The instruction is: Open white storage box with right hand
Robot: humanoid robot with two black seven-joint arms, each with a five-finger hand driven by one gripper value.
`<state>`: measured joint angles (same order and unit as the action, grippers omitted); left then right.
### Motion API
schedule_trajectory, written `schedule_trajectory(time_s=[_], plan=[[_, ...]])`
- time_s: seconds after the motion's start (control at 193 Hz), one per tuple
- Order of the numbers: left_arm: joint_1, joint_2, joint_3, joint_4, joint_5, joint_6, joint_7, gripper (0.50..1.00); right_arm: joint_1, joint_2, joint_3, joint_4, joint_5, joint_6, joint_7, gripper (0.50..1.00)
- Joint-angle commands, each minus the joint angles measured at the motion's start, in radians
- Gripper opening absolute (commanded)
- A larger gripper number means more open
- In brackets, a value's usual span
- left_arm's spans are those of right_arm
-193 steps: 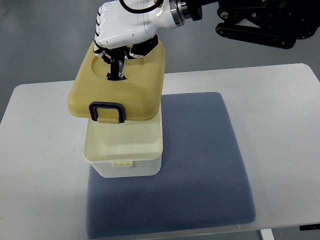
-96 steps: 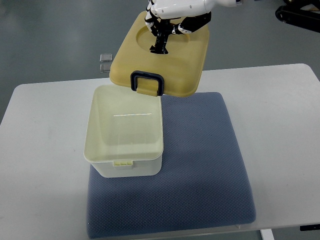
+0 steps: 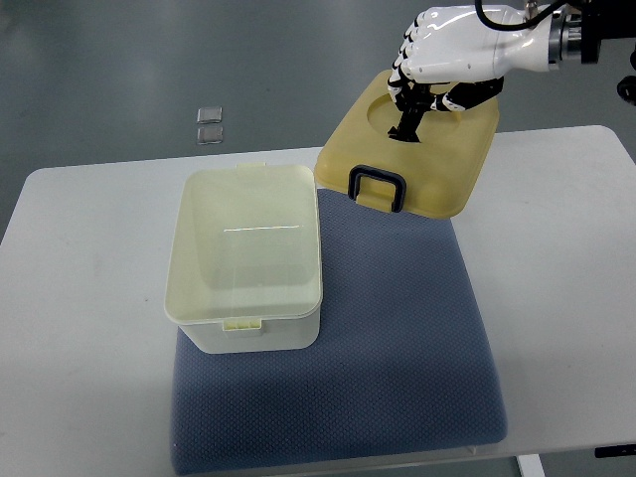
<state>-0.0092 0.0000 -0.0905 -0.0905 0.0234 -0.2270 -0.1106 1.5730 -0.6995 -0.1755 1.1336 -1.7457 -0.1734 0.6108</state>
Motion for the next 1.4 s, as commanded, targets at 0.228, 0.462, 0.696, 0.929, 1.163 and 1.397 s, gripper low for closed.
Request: schedule_trajectory(time_s=[0.228, 0.462, 0.696, 0.929, 1.163, 1.397], plan=[[0.0, 0.0, 0.0, 0.0, 0.001, 0.0, 0.0, 1.0, -0.18, 0.002, 0.065, 0.0, -0.133, -0.067, 0.0, 0.5], [0.0, 0.0, 0.0, 0.0, 0.0, 0.0, 0.0, 1.0, -0.248, 0.009, 0.08, 0.002, -0.193, -0.101, 0.0, 0.5], [0.0, 0.0, 0.0, 0.0, 0.0, 0.0, 0.0, 1.0, -0.301, 0.04, 0.128, 0.028, -0.279, -0.106, 0.0, 0.5], [-0.002, 0.0, 0.0, 0.0, 0.001, 0.0, 0.0, 1.0, -0.343, 0.101, 0.134, 0.051, -0.353, -0.143, 0.0, 0.5], [0.0, 0.0, 0.0, 0.0, 0.001, 0.0, 0.0, 1.0, -0.39, 0.133, 0.169, 0.015, -0.414, -0.15, 0.0, 0.776], [0.0, 0.0, 0.0, 0.0, 0.001, 0.0, 0.0, 1.0, -0.398, 0.123, 0.171, -0.005, -0.408, -0.15, 0.0, 0.928]])
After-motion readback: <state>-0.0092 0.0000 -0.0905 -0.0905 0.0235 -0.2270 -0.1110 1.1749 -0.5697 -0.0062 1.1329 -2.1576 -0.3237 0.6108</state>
